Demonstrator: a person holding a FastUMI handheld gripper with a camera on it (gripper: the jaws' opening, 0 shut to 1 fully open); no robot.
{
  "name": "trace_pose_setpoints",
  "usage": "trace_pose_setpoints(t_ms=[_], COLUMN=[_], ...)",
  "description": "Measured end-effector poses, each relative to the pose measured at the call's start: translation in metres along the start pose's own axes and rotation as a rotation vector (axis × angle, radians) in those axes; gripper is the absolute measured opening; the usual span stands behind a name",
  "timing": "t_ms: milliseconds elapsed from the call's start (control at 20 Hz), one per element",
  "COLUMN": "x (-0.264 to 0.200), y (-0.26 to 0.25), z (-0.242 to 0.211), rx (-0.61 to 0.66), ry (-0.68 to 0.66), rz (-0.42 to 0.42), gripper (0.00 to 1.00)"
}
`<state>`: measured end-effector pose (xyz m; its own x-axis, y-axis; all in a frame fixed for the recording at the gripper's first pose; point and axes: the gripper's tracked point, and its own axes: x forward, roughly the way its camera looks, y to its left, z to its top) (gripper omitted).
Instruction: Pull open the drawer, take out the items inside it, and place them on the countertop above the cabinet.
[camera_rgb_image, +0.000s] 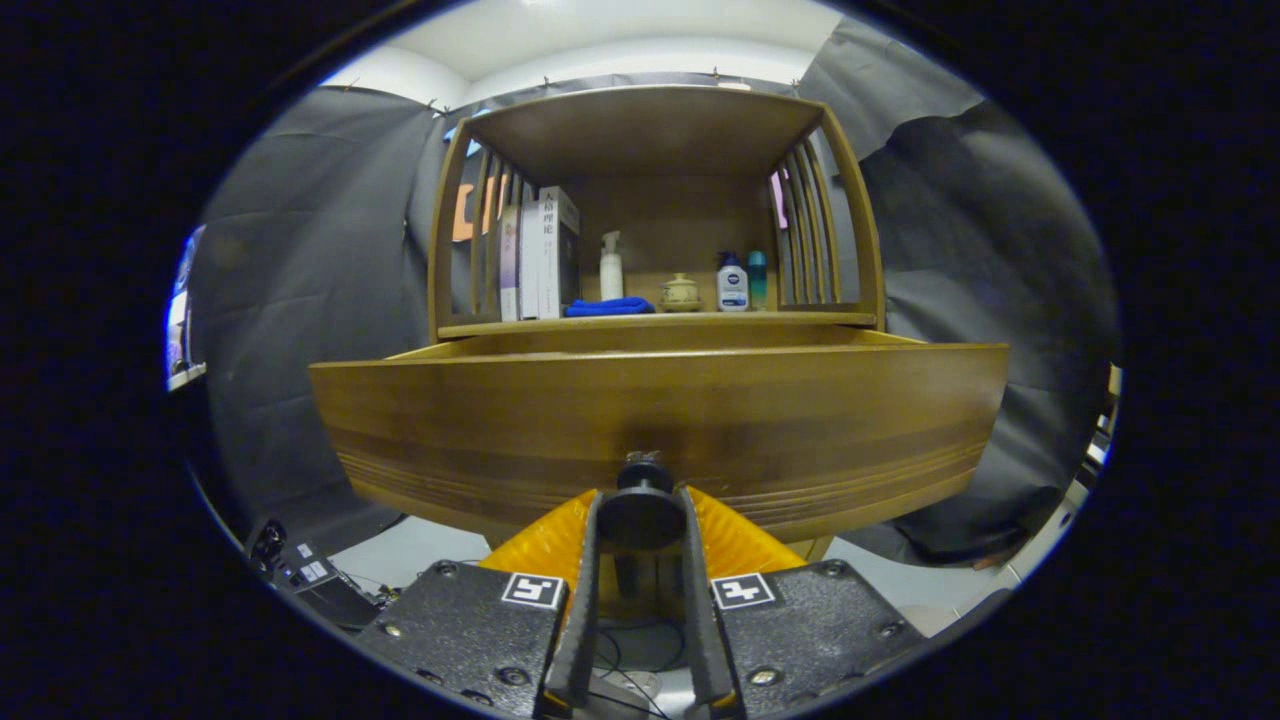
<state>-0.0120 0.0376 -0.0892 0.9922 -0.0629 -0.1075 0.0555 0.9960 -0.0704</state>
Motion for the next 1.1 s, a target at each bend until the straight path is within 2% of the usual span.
trace_pose_setpoints(t_ms=[150,250,350,550,650,700,800,950,1100], x=[-0.001,-0.003,-0.011,-0.034,-0.030,-0.024,-0.014,0.020,0.054], y=[0.000,0.000,-0.001,0.004,0.013,0.014,0.026,0.025,0.033], z=[0.000,0.001,0.020,0.090,0.112,0.126,0.145,0.165,0.147], rx=[-0.011,-0.015,-0.024,-0.116,-0.122,-0.113,-0.090,-0.128,-0.188], ry=[-0.001,0.001,-0.054,-0.247,-0.275,-0.277,-0.229,-0.094,0.130], rz=[-0.003,-0.002,0.000,0.004,0.044,0.058,0.122,0.130,0.163], gripper=[0.41,0.46,0.52,0.82,0.83,0.87,0.95,0.95,0.95])
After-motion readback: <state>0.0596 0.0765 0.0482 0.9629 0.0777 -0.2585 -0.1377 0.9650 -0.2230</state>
